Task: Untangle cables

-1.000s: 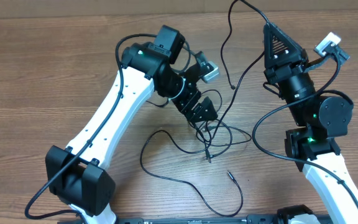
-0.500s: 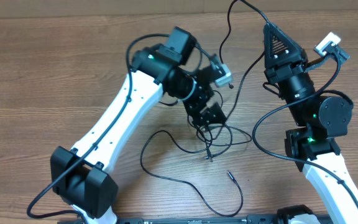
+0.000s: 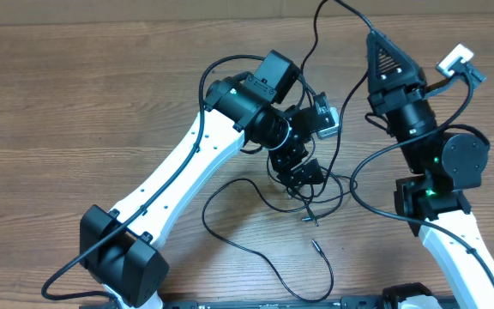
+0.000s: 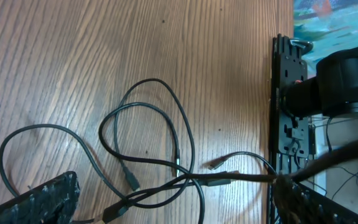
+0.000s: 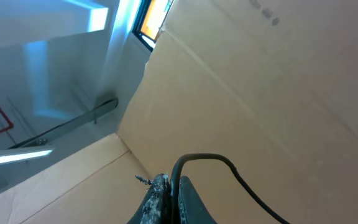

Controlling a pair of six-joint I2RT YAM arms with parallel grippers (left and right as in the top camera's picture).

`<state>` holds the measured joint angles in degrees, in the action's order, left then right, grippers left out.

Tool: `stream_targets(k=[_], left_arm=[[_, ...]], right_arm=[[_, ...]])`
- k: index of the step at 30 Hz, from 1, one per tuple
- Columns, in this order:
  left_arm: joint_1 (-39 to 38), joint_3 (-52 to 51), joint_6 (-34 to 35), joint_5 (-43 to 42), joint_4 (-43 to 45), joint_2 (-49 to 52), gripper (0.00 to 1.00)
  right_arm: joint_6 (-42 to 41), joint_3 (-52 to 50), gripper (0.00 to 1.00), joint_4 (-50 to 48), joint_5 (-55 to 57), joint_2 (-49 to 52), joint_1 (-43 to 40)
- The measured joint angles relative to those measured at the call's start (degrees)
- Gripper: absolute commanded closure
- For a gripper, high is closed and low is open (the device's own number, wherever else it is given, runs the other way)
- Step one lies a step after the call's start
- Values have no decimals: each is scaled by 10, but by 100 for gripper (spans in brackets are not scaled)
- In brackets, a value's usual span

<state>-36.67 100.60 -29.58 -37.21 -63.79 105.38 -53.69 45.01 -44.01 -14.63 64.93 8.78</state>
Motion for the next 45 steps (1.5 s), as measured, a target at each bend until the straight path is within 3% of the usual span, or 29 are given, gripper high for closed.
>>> stream_targets(k=[10, 23, 36, 45], left_arm=[[0, -6, 0, -33, 24, 0, 0], [-27, -6, 0, -48, 113, 0, 1], [-27, -7, 0, -30, 138, 0, 0], [-28, -18, 0, -26, 177, 0, 0]], right_arm=[[-11, 0, 96, 0, 1, 0, -77], [-55, 0, 96, -70, 0, 0, -79], [-128, 0, 96, -156, 16, 0, -79], [-154, 0, 96, -164, 18, 0, -79]])
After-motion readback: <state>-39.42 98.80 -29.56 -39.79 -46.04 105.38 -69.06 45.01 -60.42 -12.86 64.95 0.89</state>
